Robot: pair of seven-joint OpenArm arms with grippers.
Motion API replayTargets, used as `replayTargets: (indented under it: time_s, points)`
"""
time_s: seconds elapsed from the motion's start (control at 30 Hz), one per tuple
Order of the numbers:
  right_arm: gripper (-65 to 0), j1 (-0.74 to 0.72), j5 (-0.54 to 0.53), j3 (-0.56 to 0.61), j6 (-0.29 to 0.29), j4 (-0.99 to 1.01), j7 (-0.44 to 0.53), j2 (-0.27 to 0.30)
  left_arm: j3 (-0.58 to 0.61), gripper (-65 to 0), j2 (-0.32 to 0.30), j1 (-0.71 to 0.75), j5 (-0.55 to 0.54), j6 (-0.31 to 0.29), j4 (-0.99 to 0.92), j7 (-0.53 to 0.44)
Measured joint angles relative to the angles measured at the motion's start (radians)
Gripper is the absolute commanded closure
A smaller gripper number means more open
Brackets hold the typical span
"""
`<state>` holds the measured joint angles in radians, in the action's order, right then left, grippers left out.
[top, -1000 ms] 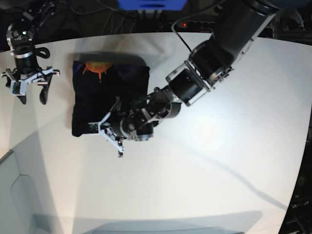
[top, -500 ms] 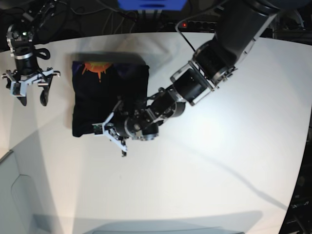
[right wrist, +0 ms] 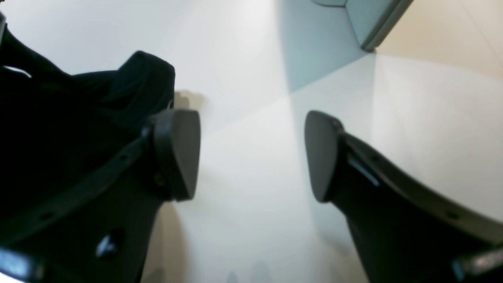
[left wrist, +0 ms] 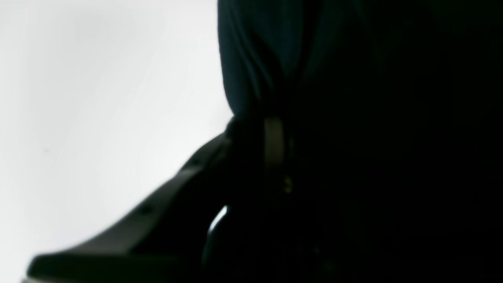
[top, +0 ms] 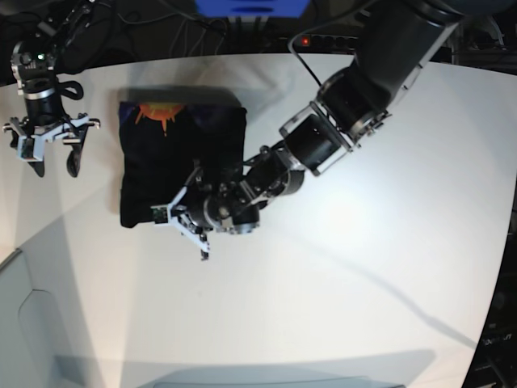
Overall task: Fold the T-shirt properly
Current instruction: 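Push the folded shirt's edge with the left gripper to square it, then withdraw the left gripper from the folded shirt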
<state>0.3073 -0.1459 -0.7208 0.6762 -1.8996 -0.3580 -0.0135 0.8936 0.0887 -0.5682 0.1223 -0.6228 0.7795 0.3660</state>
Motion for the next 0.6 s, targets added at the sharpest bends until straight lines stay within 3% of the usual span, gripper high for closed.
replayTargets:
  time_s: [0.1, 0.17, 0.53, 0.6]
  points:
    - [-41.9, -0.002, 0.000, 0.002, 0.000, 0.000, 0.000, 0.000, 0.000, -35.5, -0.002, -0.010, 0.002, 0.013, 0.000, 0.008]
    - [-41.9, -0.002, 0.000, 0.025, 0.000, 0.000, 0.001, 0.000, -0.001, -42.0, -0.011, -0.013, 0.006, 0.013, 0.029, 0.030]
    - [-41.9, 0.001, 0.000, 0.071, 0.000, 0.000, 0.003, 0.000, 0.004, -42.7, -0.068, 0.020, 0.054, -0.019, 0.215, 0.146]
    - [-41.9, 0.003, 0.000, 0.071, 0.000, 0.000, -0.002, 0.000, -0.048, -42.7, -0.085, 0.032, 0.053, -0.045, 0.242, 0.151]
